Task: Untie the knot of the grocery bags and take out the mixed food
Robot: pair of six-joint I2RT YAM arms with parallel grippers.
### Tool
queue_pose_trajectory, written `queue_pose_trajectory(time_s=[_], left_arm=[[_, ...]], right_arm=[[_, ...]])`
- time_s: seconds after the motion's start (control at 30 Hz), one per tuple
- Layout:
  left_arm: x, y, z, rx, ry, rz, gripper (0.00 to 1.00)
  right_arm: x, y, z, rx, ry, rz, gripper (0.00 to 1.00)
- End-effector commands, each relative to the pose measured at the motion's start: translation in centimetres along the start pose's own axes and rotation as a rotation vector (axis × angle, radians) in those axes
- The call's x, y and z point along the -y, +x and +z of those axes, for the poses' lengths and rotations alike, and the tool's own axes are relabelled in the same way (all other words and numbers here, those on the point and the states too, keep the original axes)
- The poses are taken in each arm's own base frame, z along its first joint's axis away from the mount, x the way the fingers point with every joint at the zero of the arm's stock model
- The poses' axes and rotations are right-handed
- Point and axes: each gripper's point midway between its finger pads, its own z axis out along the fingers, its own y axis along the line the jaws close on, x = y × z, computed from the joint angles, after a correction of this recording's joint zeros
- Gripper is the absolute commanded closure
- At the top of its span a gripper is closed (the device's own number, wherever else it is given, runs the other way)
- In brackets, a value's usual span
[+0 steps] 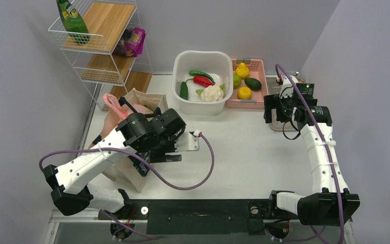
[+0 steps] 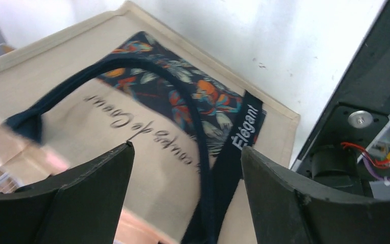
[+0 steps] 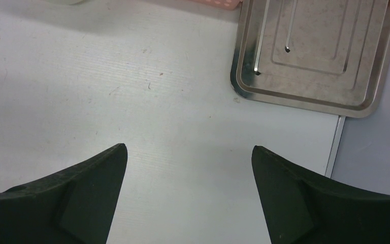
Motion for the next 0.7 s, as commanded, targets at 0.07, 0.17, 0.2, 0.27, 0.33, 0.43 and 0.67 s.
queue_pose_trajectory(time_s=[0.07, 0.17, 0.2, 0.27, 0.33, 0.43, 0.67], left_arm=[[-8.6, 0.3, -6.5, 0.175, -0.13, -0.36, 0.31], [-12.4, 3.1, -8.3, 0.204, -0.178, -0.572, 0.42], [-13.4, 4.7, -8.1, 0.207, -0.184, -0.667, 0.47], [-14.0, 6.7, -7.7, 0.207, -0.185, -0.767, 0.54], [-13.7, 8.1, -6.7, 0.196, -0.167, -0.838, 0.62], [-12.5, 9.2, -4.6, 0.186, -0.098, -0.916, 0.73], [-10.2, 7.9, -1.0, 0.257, 0.027, -1.02, 0.76]], right_arm=[[-0.1, -0.9, -1.1, 0.049, 0.005, -0.023, 0.12], [-0.2, -1.1, -1.2, 0.054, 0.005, -0.023, 0.13], [-0.2, -1.1, -1.2, 0.055, 0.005, -0.022, 0.13], [-0.2, -1.1, -1.4, 0.058, 0.006, -0.023, 0.13], [-0.2, -1.0, -1.4, 0.057, 0.007, -0.022, 0.13], [-0.2, -0.8, -1.4, 0.057, 0.006, -0.022, 0.13], [-0.2, -0.2, -1.3, 0.045, 0.009, -0.021, 0.13]])
